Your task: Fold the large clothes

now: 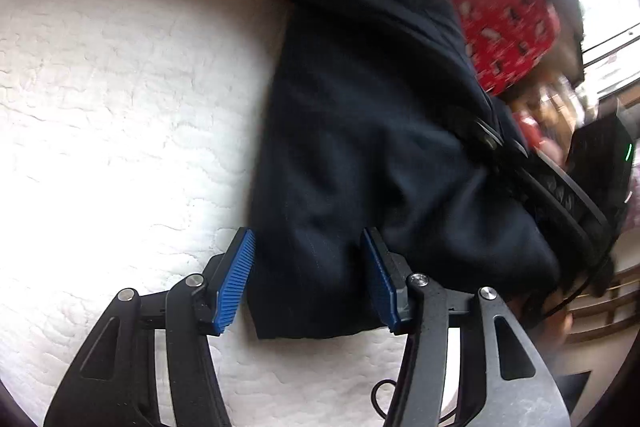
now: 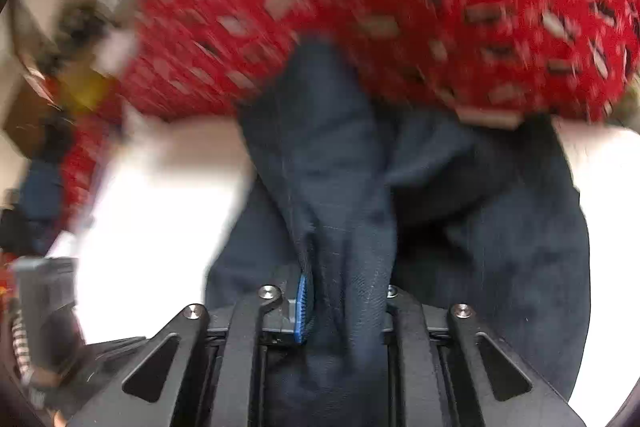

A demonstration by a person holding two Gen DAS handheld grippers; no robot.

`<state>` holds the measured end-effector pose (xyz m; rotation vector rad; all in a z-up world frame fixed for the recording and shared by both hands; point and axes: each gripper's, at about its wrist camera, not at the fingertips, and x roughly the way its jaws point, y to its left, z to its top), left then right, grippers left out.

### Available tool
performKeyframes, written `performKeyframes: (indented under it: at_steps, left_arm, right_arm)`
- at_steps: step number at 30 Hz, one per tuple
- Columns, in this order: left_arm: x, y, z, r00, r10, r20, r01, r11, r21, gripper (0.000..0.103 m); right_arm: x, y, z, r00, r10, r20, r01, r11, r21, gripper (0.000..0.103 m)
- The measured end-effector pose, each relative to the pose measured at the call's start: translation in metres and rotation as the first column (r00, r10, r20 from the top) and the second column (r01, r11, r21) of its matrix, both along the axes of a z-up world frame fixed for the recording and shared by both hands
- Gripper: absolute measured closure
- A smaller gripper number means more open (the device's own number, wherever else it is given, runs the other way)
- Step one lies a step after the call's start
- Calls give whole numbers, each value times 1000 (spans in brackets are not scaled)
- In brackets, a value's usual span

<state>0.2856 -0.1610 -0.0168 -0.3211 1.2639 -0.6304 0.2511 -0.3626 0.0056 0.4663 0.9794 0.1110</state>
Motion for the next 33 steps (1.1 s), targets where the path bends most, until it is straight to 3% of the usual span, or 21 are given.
performKeyframes:
  at_steps: [2,3,5,7,8,10,14,16,18,20,22,23,24,25,28,29,31,33]
  left_arm:
    - [-3,1,7,999,11,37,-10,1000,-20,46]
    - [-3,-2,7,999,13,49,-13,1000,-16,39]
    - [-4,-15,-4,999,-1,32,1,1000,12,37]
    - [-7,-27,-15,999,-36,-8,36,999,24,37]
    - [-8,-31,-18,999,-38,-7,38,998,42,37]
    - [-9,-32,-20,999,-36,9,35,998,51,37]
    - [-7,-27,-16,999,-36,2,36,998,43,37]
    - [-8,-28,-15,999,-33,4,33,999,40,37]
    - [-10,-33,-18,1000,-30,6,30,999,40,37]
    - [-10,-35,-19,1000,-30,9,30,998,46,37]
    - [-7,-39,-17,999,-36,11,36,998,54,37]
    - [-7,-38,-13,999,-41,22,40,997,64,37]
    - [-5,-38,-9,998,-46,34,44,997,66,37]
    - [-4,-38,-3,997,-48,54,45,997,61,37]
    - [0,-35,17,992,-18,124,14,999,33,37]
    - [3,-38,19,990,-11,144,5,999,44,37]
    - [7,-48,11,991,-20,135,10,997,74,37]
    - [7,-62,-6,995,-49,88,40,994,98,37]
  right_arm:
    - [-22,-22,11,997,-54,62,52,998,41,91]
    - [-34,-37,7,993,-98,67,93,993,66,91]
    - [-49,-66,-18,985,-173,1,172,981,91,91]
    - [-58,-83,-56,971,-203,-123,217,970,112,89]
    - [-65,-90,-65,970,-208,-126,226,961,159,89]
    - [-82,-99,-54,957,-274,-99,290,930,228,77]
    - [-113,-125,-14,901,-433,13,422,885,197,70]
    - [-108,-134,2,901,-427,72,402,887,228,55]
    - [-86,-128,10,926,-368,88,341,912,229,40]
    - [-56,-114,7,947,-312,72,299,943,148,37]
    - [-27,-107,-8,957,-289,-7,289,956,59,37]
    - [-15,-105,-20,959,-276,-69,279,960,34,40]
    - [-9,-103,-27,957,-274,-96,277,961,22,64]
    - [-7,-101,-26,963,-260,-76,262,965,20,97]
    - [-17,-96,2,978,-193,85,200,975,-92,101]
    - [-17,-99,5,975,-198,98,206,974,-91,101]
    - [-20,-114,-1,967,-240,81,245,968,-58,101]
    - [-8,-132,-29,955,-298,-6,297,953,-51,101]
